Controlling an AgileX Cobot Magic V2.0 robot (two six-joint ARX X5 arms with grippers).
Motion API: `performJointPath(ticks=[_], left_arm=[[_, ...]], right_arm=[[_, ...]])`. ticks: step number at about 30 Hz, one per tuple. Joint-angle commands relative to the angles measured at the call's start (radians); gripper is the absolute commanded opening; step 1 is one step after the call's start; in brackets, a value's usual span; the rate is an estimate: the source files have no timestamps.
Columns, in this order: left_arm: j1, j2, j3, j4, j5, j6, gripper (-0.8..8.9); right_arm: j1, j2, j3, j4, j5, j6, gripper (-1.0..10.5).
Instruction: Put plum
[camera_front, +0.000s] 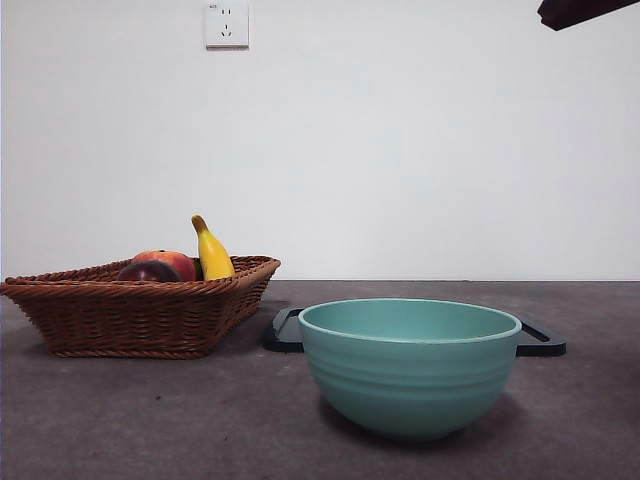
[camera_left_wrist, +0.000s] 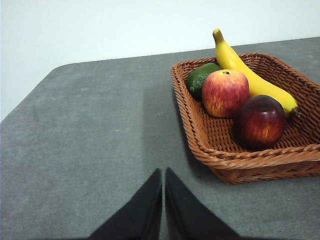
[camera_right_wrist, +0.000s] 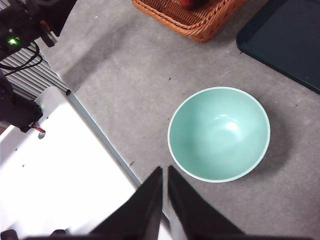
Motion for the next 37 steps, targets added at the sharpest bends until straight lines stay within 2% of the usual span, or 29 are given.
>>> performJointPath(ticks=[1,21,23,25,29,32,37], left_arm=[[0.003,-0.001,-0.021,-0.008,-0.001,-0.005,0.08],[0.003,-0.002,-0.021,-0.008,-0.001,-0.005,0.08],[0.003,-0.001,-0.021,-0.008,-0.001,-0.005,0.08],[0.003,-0.001,-0.021,-0.008,-0.001,-0.005,0.08],[0.003,-0.001,-0.021,-0.008,-0.001,-0.005,0.08],[0.003,-0.001,-0.021,-0.008,-0.001,-0.005,0.08],[0.003,-0.001,-0.021,-0.008,-0.001,-0.005,0.08]], right_arm=[[0.005,0.007,0.016,0.010,-0.003,-0.012,0.1],[0.005,0.006,0.016,0.018,-0.002,-0.014,0.1],[0.004,-0.006,0.016,0.027,0.005,-0.047,0.1],[-0.012,-0.025,0.014,0.050,0.050,-0.098,0.1],[-0.110,-0.064,-0.021,0.170,0.079,-0.165,0.1],[-0.238,-0.126,-0.095,0.281,0.078,-0.171,0.1],[-0.442,-0.290,-0.317,0.530,0.095,-0.172,0.1]])
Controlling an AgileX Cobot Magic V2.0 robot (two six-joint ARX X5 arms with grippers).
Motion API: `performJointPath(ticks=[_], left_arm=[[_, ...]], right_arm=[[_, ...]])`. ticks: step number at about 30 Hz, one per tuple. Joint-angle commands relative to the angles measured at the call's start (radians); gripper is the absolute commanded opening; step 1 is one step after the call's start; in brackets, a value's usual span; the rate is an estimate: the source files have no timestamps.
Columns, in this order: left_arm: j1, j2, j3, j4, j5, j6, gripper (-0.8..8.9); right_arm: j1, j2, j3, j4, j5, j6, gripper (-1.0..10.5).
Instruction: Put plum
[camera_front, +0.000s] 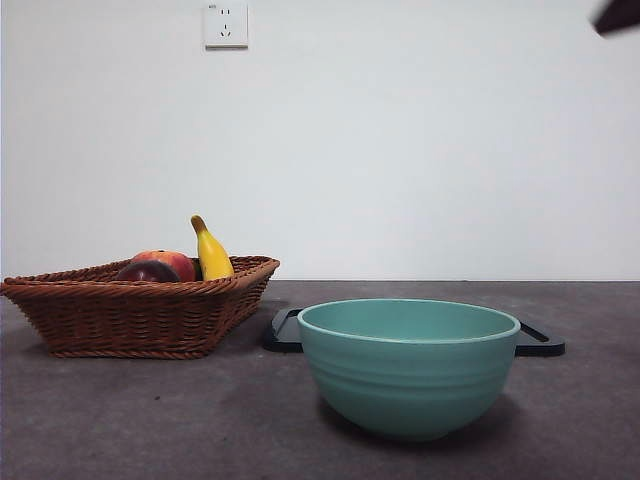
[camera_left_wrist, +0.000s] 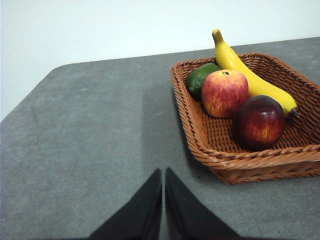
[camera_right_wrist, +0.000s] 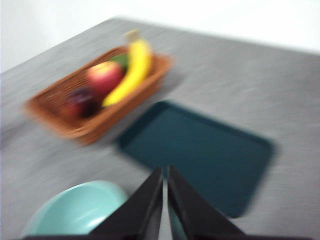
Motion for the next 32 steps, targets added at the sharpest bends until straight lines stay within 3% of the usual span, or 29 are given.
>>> performJointPath(ticks=[1,7,17,32], left_arm=[[0.003,-0.001,-0.021,-0.009,-0.001,-0.005,0.08],[0.003,-0.002,-0.021,-0.009,-0.001,-0.005,0.08],[0.003,-0.002,-0.021,-0.009,-0.001,-0.005,0.08],[0.003,-0.001,-0.021,-0.009,-0.001,-0.005,0.08]], right_arm=[[-0.093,-0.105,-0.129,0.149,0.021,-0.015,0.1],[-0.213,-0.329,-0.361,0.296,0.093,-0.015,0.1],[-0.224,-0.462,-0.498,0.324,0.223,-0.014,0.1],[-0.224,-0.522,-0.576,0.267,0.225,-0.013,0.1]])
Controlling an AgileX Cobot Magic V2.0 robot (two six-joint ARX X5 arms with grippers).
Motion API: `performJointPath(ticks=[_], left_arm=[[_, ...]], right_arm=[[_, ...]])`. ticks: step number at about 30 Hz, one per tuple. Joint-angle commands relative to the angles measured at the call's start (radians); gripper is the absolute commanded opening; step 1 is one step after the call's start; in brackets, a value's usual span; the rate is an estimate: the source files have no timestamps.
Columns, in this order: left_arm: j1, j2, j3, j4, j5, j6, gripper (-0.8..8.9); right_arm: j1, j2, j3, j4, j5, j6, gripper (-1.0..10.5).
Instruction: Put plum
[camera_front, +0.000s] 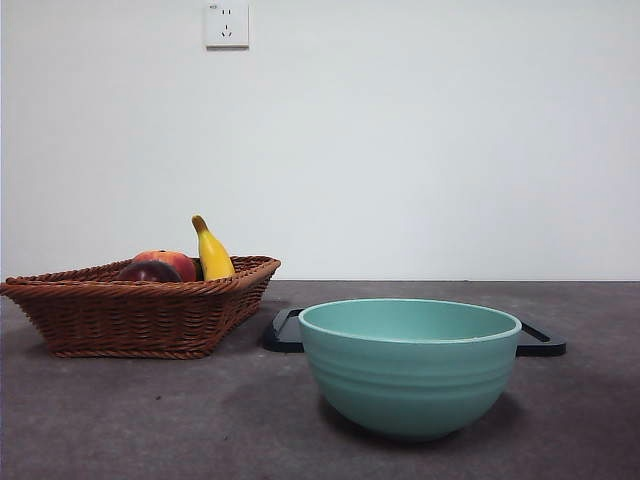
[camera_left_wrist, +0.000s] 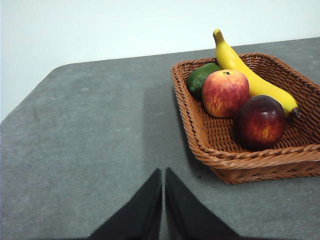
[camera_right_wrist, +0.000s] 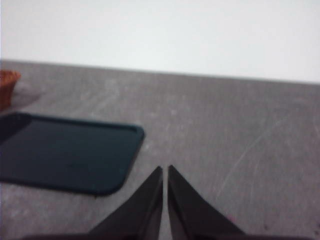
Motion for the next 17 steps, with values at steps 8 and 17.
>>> performJointPath(ticks=[8,17], left_arm=[[0.003,-0.001,-0.020,-0.009,-0.001,-0.005,0.08],[0.003,-0.001,-0.020,-0.009,-0.001,-0.005,0.08]], right_arm=[[-0.001,-0.001,-0.005,-0.068,0.002,-0.004,0.1],[-0.001,-0.001,-0.005,-0.057,0.000,-0.004,0.1]])
